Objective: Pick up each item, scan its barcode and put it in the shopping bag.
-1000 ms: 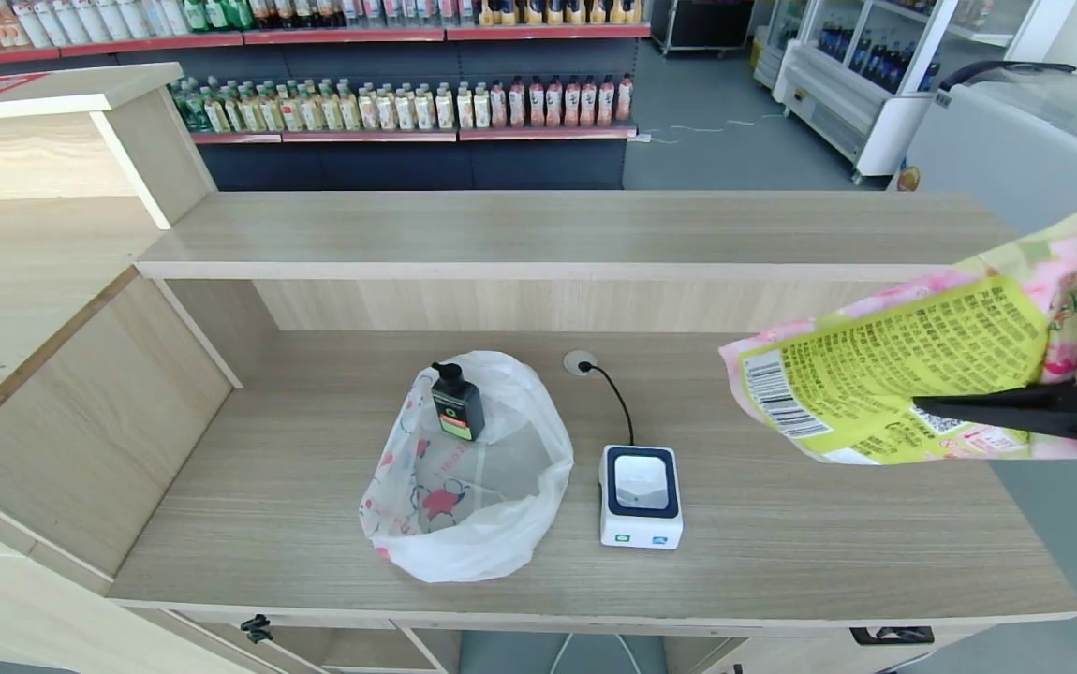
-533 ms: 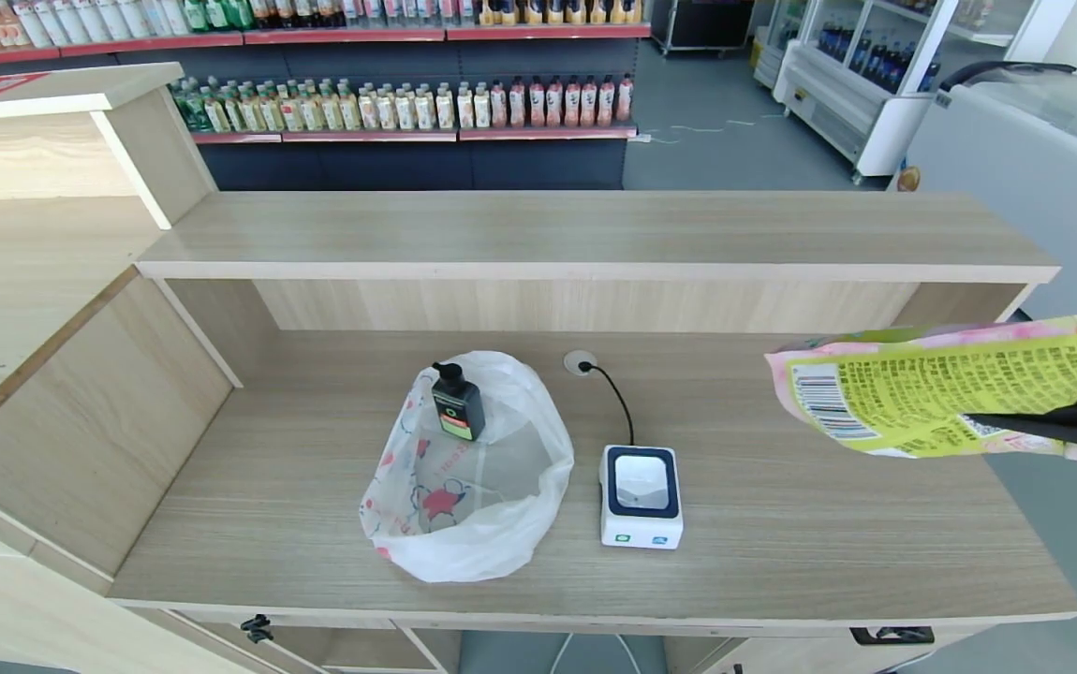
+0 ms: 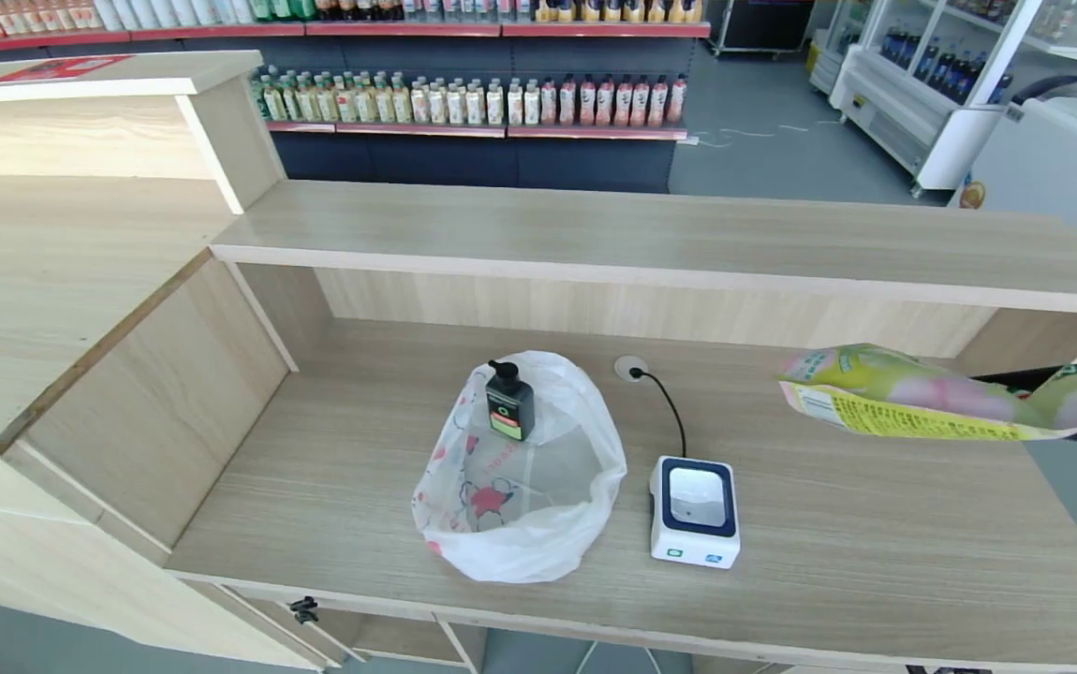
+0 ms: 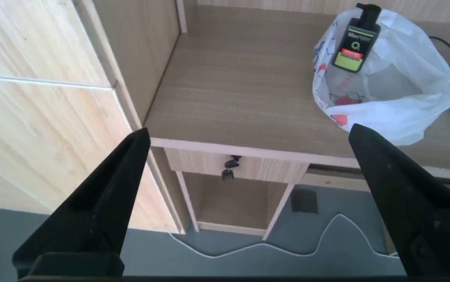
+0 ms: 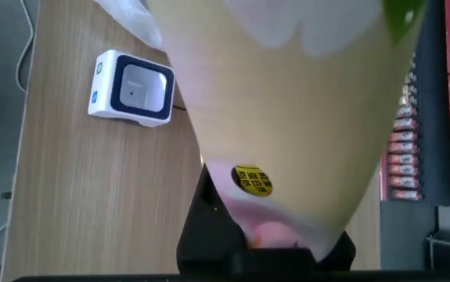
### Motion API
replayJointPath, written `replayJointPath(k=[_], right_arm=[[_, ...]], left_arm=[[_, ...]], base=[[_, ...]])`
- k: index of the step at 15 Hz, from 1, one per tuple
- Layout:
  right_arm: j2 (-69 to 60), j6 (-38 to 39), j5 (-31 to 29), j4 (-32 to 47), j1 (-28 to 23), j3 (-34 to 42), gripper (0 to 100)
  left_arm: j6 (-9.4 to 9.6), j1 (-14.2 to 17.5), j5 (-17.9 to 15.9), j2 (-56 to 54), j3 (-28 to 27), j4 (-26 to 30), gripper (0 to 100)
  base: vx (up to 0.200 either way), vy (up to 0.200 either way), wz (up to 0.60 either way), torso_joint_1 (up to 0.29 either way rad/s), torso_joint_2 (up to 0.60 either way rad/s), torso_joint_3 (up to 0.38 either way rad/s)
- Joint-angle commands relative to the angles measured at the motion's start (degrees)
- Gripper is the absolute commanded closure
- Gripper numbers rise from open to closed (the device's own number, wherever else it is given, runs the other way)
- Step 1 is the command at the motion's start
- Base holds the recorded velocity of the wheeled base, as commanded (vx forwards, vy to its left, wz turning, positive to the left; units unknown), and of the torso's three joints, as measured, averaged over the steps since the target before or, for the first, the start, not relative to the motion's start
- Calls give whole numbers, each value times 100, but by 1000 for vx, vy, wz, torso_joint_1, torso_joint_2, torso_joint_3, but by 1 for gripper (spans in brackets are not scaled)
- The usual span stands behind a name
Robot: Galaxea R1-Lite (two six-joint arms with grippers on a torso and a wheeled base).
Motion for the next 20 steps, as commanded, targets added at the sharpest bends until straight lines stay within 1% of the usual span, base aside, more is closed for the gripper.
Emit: replayJointPath(k=[1, 3, 4, 6, 7, 8, 13, 16, 20], right_arm=[[382, -541, 114, 12, -49, 39, 100], [628, -1332, 229, 4, -102, 56, 100], [831, -2053, 281, 21, -304, 12, 100], [1182, -3046, 589, 30, -585, 56, 100], [1331, -3503, 659, 39, -717, 39, 100], [1498, -3793, 686, 39, -735, 47, 100], [2202, -4022, 615, -14, -735, -23, 100], [2448, -4426, 273, -49, -656, -128, 100], [2492, -4795, 237, -102, -603, -190, 100]], left_arm=[[-1, 4, -1, 0, 0, 0, 0], [-1, 4, -1, 0, 0, 0, 0], [-1, 4, -1, 9, 0, 0, 0], [-1, 4, -1, 0, 0, 0, 0], [-1, 4, -1, 0, 0, 0, 0], [-1, 4, -1, 0, 0, 0, 0], [-1, 4, 7, 9, 0, 0, 0], [-1, 4, -1, 0, 0, 0, 0], [-1, 4, 7, 0, 0, 0, 0]], base=[[0, 0, 0, 0, 0, 0], [0, 0, 0, 0, 0, 0], [0, 0, 0, 0, 0, 0], [0, 0, 0, 0, 0, 0], [0, 0, 0, 0, 0, 0], [0, 0, 0, 0, 0, 0], [0, 0, 0, 0, 0, 0], [0, 0, 0, 0, 0, 0], [0, 0, 0, 0, 0, 0]])
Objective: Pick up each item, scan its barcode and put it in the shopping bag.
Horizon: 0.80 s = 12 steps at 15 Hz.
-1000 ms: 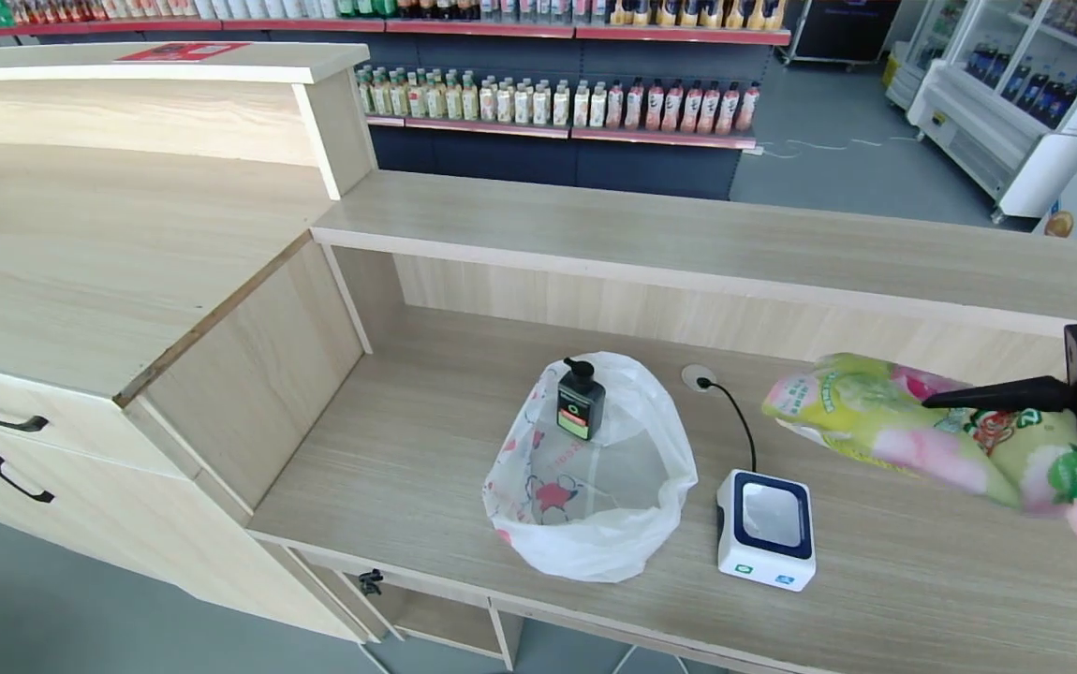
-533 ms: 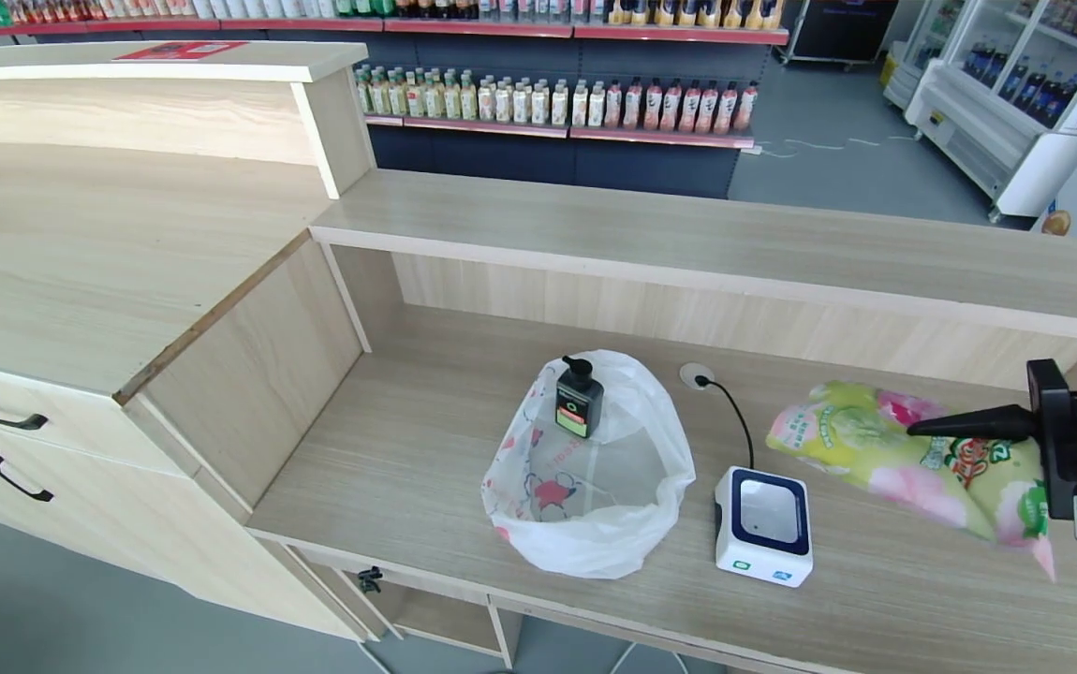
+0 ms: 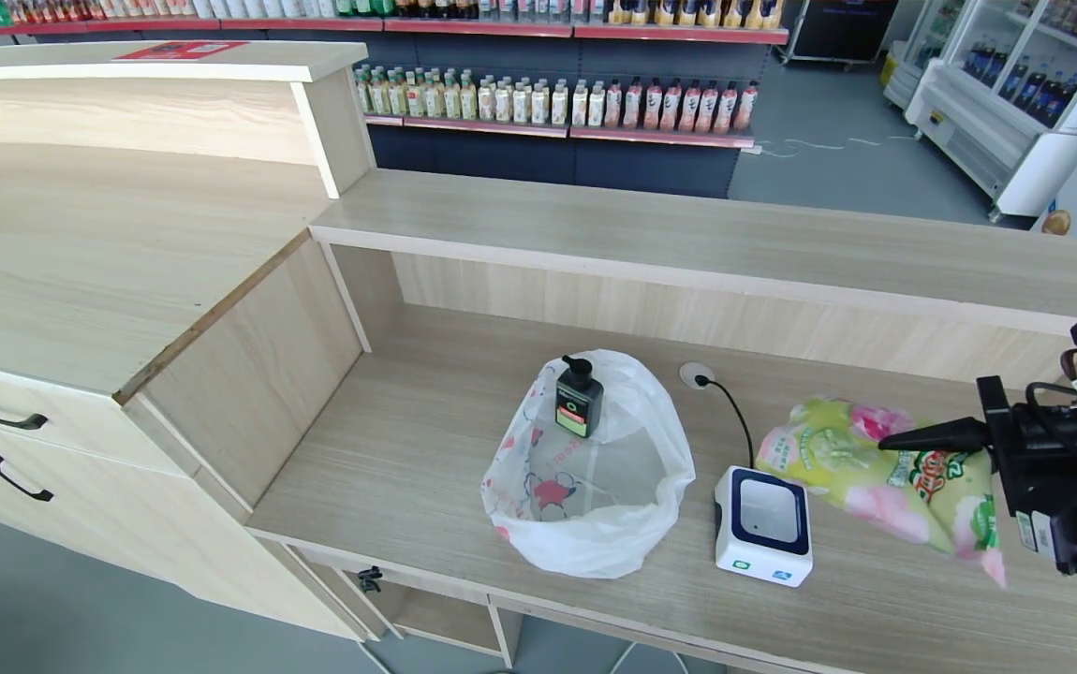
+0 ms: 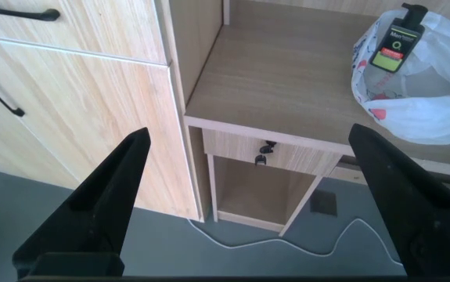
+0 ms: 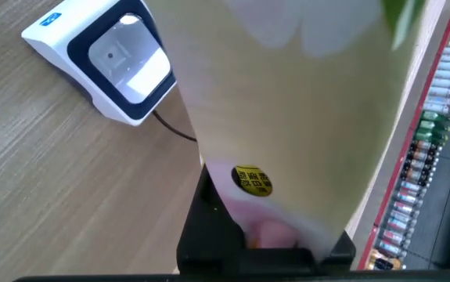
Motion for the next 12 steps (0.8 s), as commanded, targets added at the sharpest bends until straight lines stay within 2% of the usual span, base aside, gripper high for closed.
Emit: replayJointPath(k=[1, 6, 10, 12], right_arm=[[49, -26, 0, -23, 14, 11, 100], [286, -131, -79, -58, 401, 28, 100], [585, -263, -299, -691, 445, 19, 100], [655, -263, -299, -699, 445, 37, 100]], left_arm=[[-1, 2, -4, 0, 0, 0, 0], [-1, 2, -4, 0, 0, 0, 0], [-1, 2, -4, 9, 0, 0, 0], [-1, 2, -4, 0, 0, 0, 0]], base=[[0, 0, 0, 0, 0, 0], [0, 0, 0, 0, 0, 0], [0, 0, 0, 0, 0, 0], [0, 0, 0, 0, 0, 0]])
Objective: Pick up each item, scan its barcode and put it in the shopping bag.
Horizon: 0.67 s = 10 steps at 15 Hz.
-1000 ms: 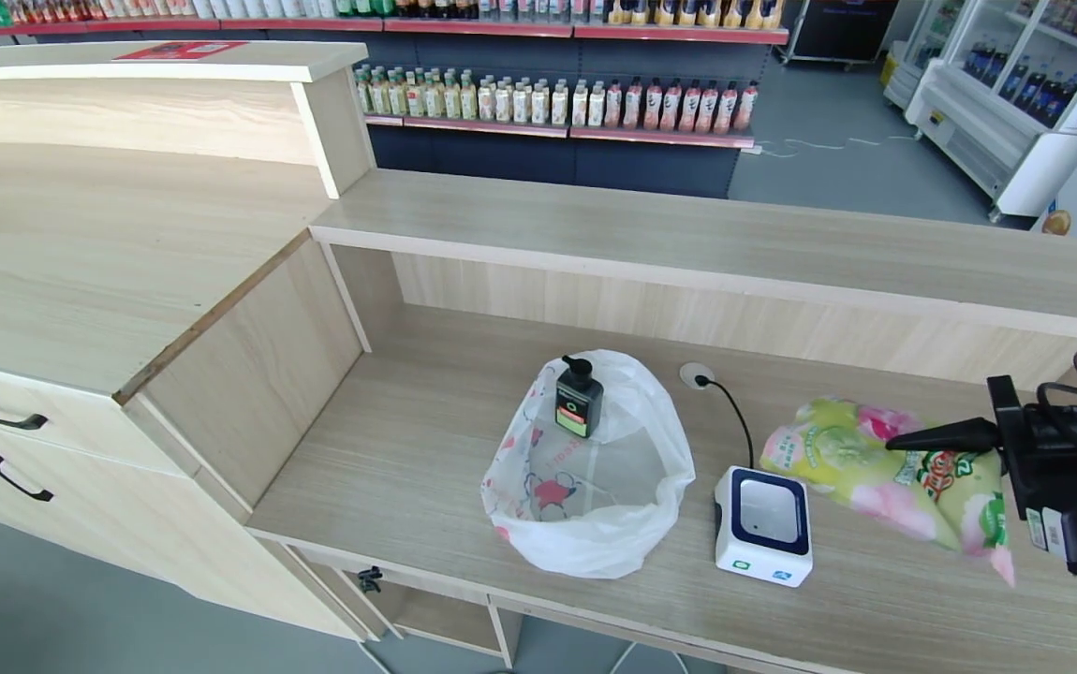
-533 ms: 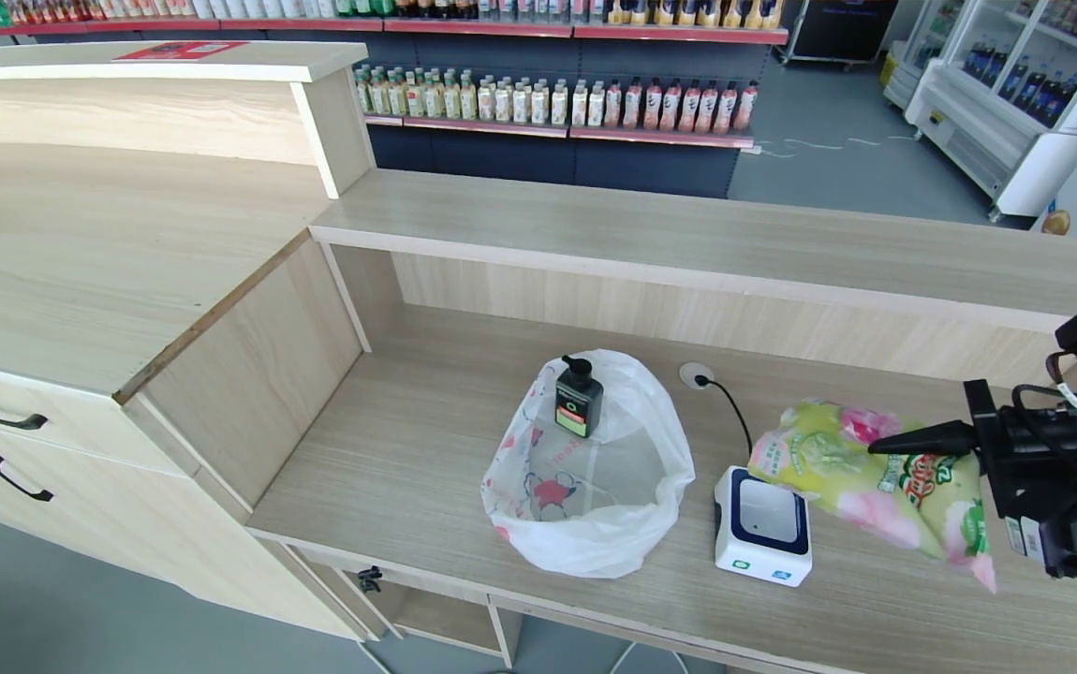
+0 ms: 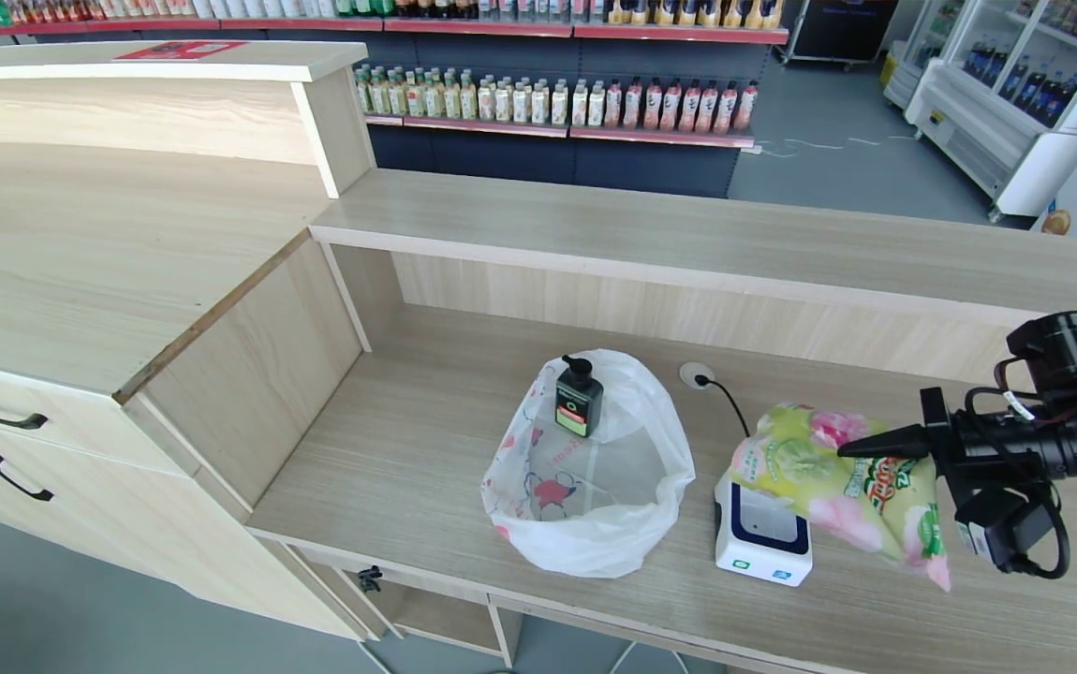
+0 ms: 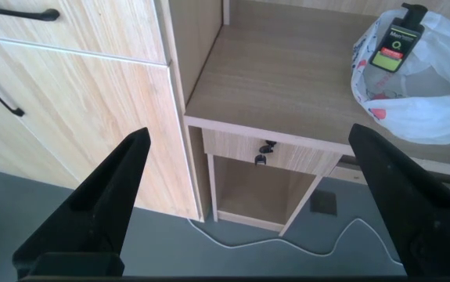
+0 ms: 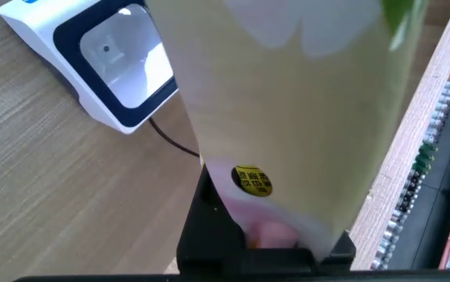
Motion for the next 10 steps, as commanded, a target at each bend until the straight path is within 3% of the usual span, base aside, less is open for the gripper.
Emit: replayJointPath(k=[1, 10], right_arm=[[132, -44, -4, 5, 6, 50, 100], [738, -167, 40, 14, 164, -90, 100]], left_arm=[[-4, 2, -1, 9, 0, 0, 0], [-4, 2, 7, 0, 0, 0, 0]], base=[[0, 0, 0, 0, 0, 0], [0, 0, 0, 0, 0, 0]])
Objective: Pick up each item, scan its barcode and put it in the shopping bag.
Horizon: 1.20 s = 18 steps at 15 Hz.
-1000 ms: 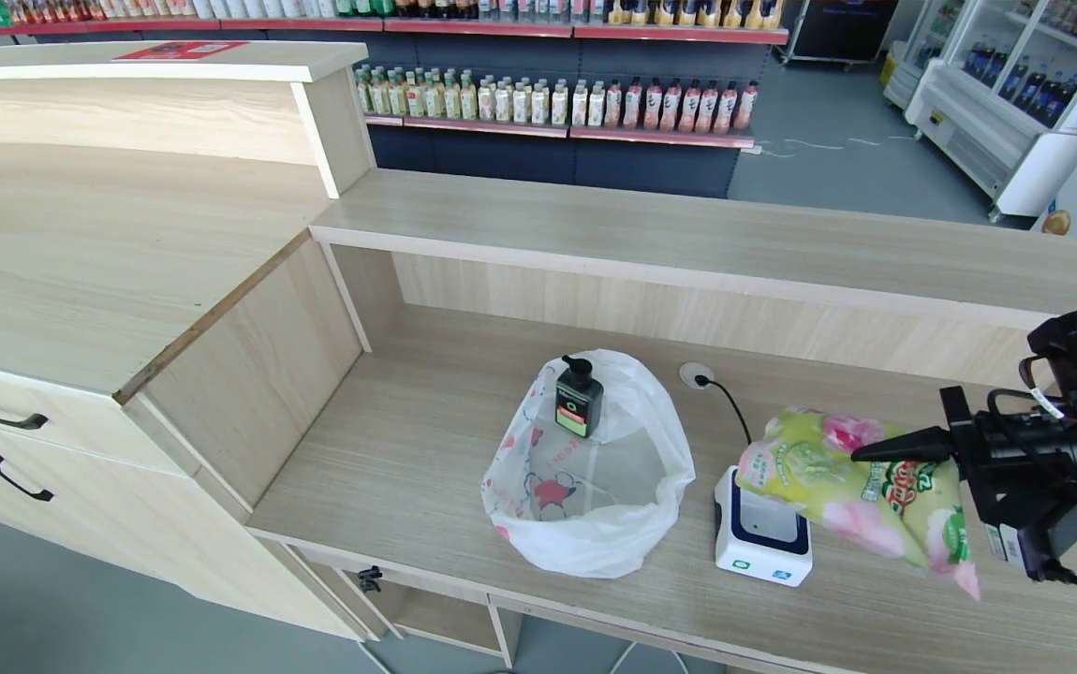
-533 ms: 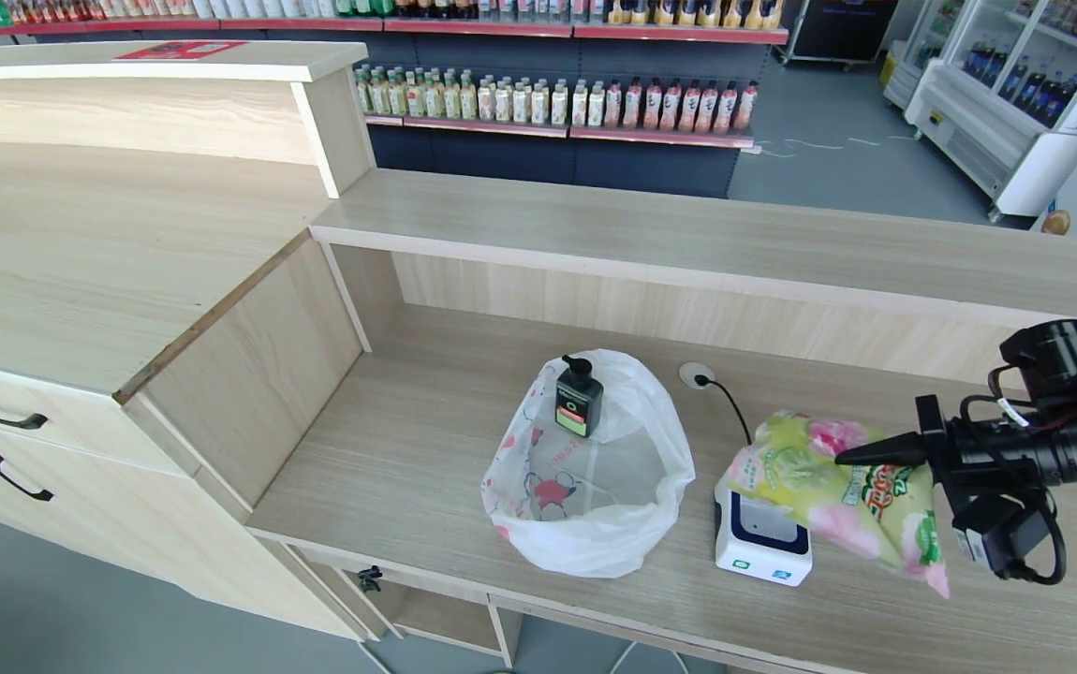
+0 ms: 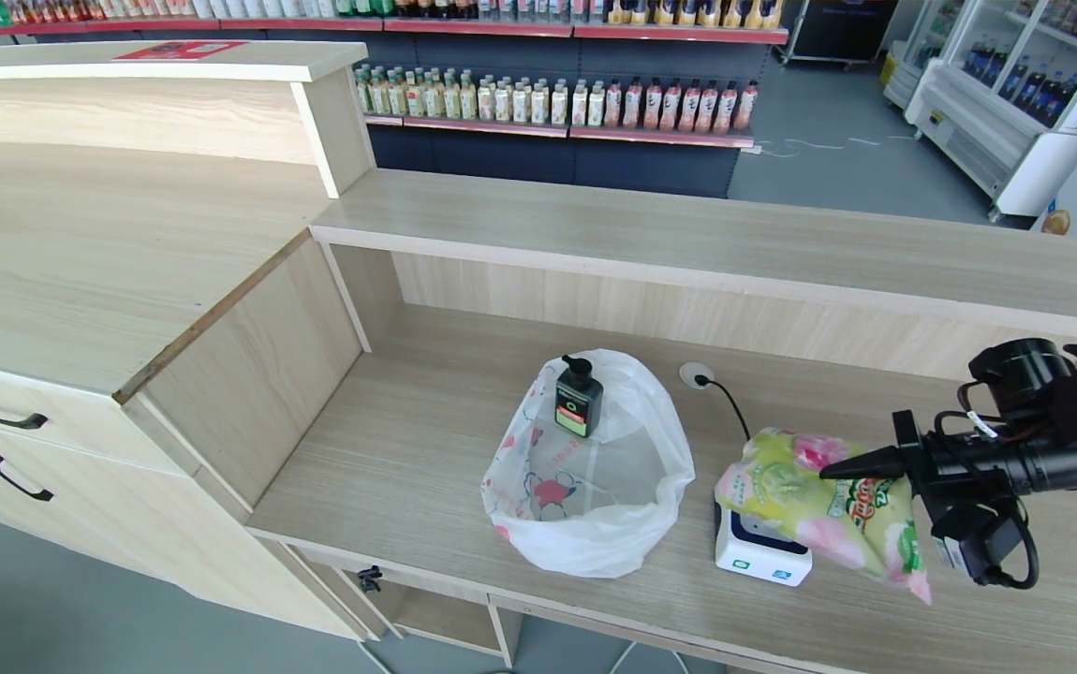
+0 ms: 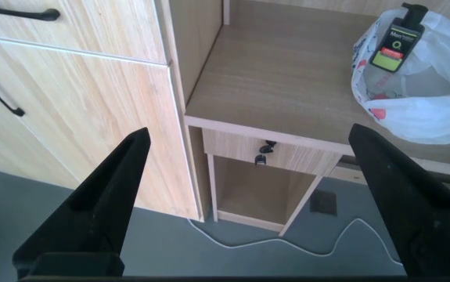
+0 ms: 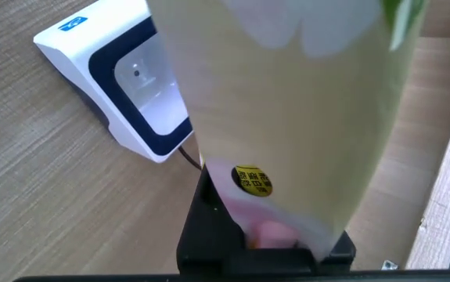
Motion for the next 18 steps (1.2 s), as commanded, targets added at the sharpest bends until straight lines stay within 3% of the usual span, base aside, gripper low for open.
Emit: replayJointPath(k=[1, 18], right_arm=[[153, 12, 7, 3, 96, -24, 100], [496, 20, 15, 38, 114, -455, 100]], left_arm=[[-1, 2, -4, 0, 0, 0, 0], [-1, 2, -4, 0, 0, 0, 0]], base=[[0, 0, 0, 0, 0, 0], [0, 0, 0, 0, 0, 0]])
